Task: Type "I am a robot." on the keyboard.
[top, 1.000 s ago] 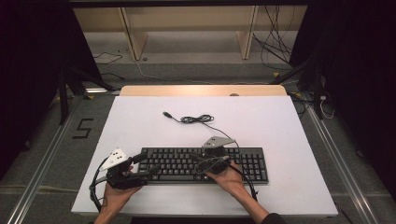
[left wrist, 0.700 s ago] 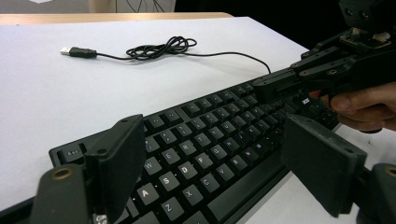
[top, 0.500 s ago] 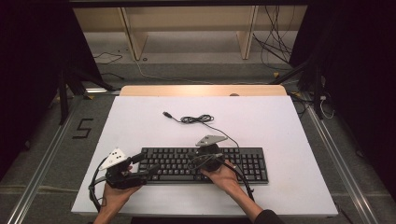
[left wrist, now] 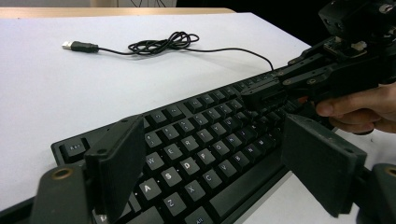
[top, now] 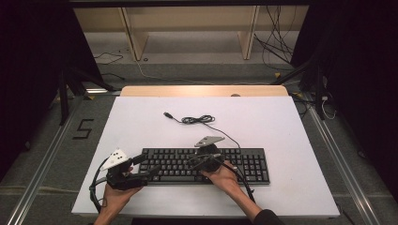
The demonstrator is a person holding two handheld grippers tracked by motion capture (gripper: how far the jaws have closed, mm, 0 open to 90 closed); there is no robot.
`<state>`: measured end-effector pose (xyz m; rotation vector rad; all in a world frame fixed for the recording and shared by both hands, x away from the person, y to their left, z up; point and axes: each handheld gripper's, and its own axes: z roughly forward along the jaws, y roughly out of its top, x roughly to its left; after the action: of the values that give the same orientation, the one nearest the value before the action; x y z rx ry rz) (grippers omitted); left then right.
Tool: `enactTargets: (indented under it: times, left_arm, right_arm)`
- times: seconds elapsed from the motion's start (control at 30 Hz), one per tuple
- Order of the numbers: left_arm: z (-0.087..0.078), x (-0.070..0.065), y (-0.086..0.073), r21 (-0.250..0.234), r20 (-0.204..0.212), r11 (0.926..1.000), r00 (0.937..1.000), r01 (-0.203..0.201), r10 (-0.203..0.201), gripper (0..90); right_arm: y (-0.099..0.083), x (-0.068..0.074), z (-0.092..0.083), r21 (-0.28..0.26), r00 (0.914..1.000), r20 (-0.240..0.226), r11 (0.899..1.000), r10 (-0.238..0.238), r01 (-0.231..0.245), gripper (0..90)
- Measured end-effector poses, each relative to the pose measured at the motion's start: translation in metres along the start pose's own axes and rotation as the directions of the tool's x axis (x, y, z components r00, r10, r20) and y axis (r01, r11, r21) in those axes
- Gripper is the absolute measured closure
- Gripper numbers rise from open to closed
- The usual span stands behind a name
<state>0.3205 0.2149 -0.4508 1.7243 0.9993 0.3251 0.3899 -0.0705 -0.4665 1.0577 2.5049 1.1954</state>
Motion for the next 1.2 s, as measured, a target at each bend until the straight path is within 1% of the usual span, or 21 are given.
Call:
enactTargets:
  times: [0.17,0.37,0.4,0.5,0.53,0.6,0.73,0.83,0.87,0.9,0.93,0.97,1.0,1.13,1.17,1.2]
  left_arm:
    - [0.0,0.001,0.0,0.002,0.0,1.0,1.0,0.0,0.0,21.6]
    - [0.0,0.001,0.0,-0.001,-0.001,1.0,1.0,0.002,-0.002,21.6]
    - [0.0,0.001,0.0,-0.001,-0.001,1.0,1.0,0.002,-0.002,21.6]
    - [0.0,0.001,0.0,-0.002,-0.001,1.0,1.0,0.0,0.0,21.6]
    - [0.0,0.001,0.0,-0.002,-0.001,1.0,1.0,0.001,-0.001,21.6]
    - [-0.001,0.001,0.0,-0.002,-0.002,1.0,1.0,0.001,-0.001,21.6]
    - [-0.001,0.001,0.0,-0.002,-0.003,1.0,1.0,0.0,0.0,21.6]
    - [-0.001,0.001,0.0,-0.002,-0.003,1.0,1.0,0.0,0.0,21.6]
    - [-0.001,0.001,0.0,-0.001,-0.005,1.0,1.0,0.001,-0.001,21.6]
    - [-0.001,0.001,0.0,-0.001,-0.005,1.0,1.0,0.001,-0.001,21.6]
    - [-0.001,0.001,0.0,-0.001,-0.004,1.0,1.0,0.0,0.0,21.6]
    - [-0.001,0.001,0.0,-0.002,-0.005,1.0,1.0,0.0,0.0,21.6]
    - [-0.001,0.002,0.0,-0.003,-0.005,1.0,1.0,0.002,-0.002,21.6]
    - [-0.001,0.003,0.0,-0.001,-0.007,1.0,1.0,0.005,-0.005,21.6]
    - [-0.002,0.003,0.0,-0.002,-0.006,1.0,1.0,0.006,-0.006,21.6]
    - [-0.002,0.003,0.0,-0.001,-0.008,1.0,1.0,0.005,-0.005,21.6]
  right_arm:
    - [0.0,0.0,0.003,0.013,1.0,0.001,1.0,-0.003,0.003,90.0]
    - [0.0,0.002,0.008,0.031,0.9998,0.018,0.999,-0.009,0.008,90.0]
    - [0.0,0.001,0.009,0.036,0.9996,0.026,0.999,-0.014,0.013,90.0]
    - [-0.001,0.001,0.011,0.042,0.9994,0.029,0.999,-0.017,0.015,90.0]
    - [-0.002,0.002,0.012,0.052,0.9992,0.034,0.999,-0.019,0.018,90.0]
    - [-0.003,0.003,0.014,0.044,0.9988,0.042,0.999,-0.024,0.022,90.0]
    - [-0.003,0.004,0.014,0.049,0.9978,0.055,0.998,-0.038,0.035,90.0]
    - [-0.003,0.004,0.014,0.048,0.9978,0.054,0.998,-0.037,0.035,90.0]
    - [-0.002,0.003,0.014,0.048,0.9987,0.047,0.999,-0.021,0.018,90.0]
    - [-0.002,0.003,0.014,0.048,0.9987,0.047,0.999,-0.021,0.018,90.0]
    - [-0.002,0.002,0.013,0.042,0.9992,0.039,0.999,-0.001,0.0,90.0]
    - [-0.002,0.002,0.013,0.042,0.9992,0.039,0.999,-0.001,0.0,90.0]
    - [-0.002,0.001,0.011,0.031,0.9994,0.034,1.0,0.004,-0.005,90.0]
    - [0.001,0.001,0.001,-0.024,0.9996,0.021,1.0,0.019,-0.019,90.0]
    - [0.001,0.001,-0.002,-0.037,0.9996,0.015,0.999,0.023,-0.022,88.4]
    - [0.002,0.0,-0.007,-0.062,0.9996,0.008,0.998,0.027,-0.027,84.7]
